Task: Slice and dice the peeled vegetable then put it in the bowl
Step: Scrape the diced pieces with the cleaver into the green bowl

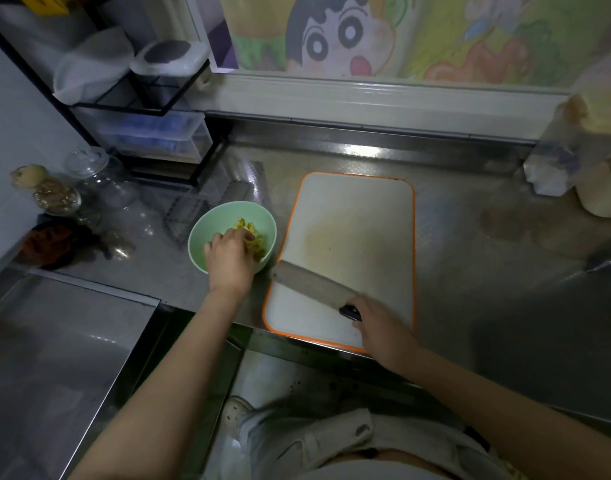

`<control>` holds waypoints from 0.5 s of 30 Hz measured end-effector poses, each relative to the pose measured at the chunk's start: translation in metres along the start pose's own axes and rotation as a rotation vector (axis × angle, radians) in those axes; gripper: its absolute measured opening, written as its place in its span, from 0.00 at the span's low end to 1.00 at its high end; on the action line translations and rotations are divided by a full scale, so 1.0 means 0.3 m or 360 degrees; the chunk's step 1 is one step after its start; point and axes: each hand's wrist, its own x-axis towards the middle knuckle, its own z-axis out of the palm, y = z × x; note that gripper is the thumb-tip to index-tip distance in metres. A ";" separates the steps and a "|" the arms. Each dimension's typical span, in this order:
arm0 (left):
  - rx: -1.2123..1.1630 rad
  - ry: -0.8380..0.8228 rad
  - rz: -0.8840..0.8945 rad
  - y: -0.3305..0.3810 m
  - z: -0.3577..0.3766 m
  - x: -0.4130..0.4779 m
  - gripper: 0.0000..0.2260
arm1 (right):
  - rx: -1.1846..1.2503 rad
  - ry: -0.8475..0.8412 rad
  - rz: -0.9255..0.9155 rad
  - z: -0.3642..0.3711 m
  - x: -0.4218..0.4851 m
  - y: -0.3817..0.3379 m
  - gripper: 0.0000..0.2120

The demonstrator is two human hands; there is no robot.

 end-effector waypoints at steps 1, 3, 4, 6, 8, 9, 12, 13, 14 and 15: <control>0.0003 -0.0032 -0.0019 -0.001 0.003 0.007 0.15 | 0.0018 0.0019 -0.0008 -0.004 -0.011 0.002 0.15; -0.0002 -0.0085 -0.0053 0.000 0.009 0.011 0.19 | 0.0089 0.0109 0.0006 -0.018 -0.022 0.003 0.13; -0.0018 -0.0087 -0.0062 0.005 0.011 0.008 0.20 | 0.0144 0.0172 0.0038 -0.024 -0.024 0.003 0.13; -0.0063 -0.0059 -0.0052 0.022 0.015 -0.005 0.19 | 0.0252 0.0327 0.0121 -0.036 -0.017 0.005 0.12; -0.0071 -0.0082 -0.0023 0.040 0.022 -0.021 0.14 | 0.0342 0.0473 0.0211 -0.051 0.008 0.009 0.11; -0.0060 -0.0118 -0.0004 0.045 0.028 -0.027 0.12 | 0.0356 0.0526 0.0249 -0.063 0.026 0.013 0.11; 0.0012 -0.0211 0.0059 0.047 0.045 -0.046 0.11 | 0.0232 0.0637 0.0347 -0.111 0.093 0.030 0.13; 0.0031 -0.0205 0.0073 0.044 0.047 -0.050 0.10 | 0.0155 0.0619 0.0379 -0.121 0.114 0.039 0.14; 0.0048 -0.0189 0.0084 0.042 0.047 -0.051 0.10 | 0.0080 0.0575 0.0412 -0.127 0.129 0.044 0.15; 0.0063 -0.0172 0.0093 0.040 0.047 -0.051 0.10 | 0.0018 0.0519 0.0435 -0.126 0.140 0.049 0.15</control>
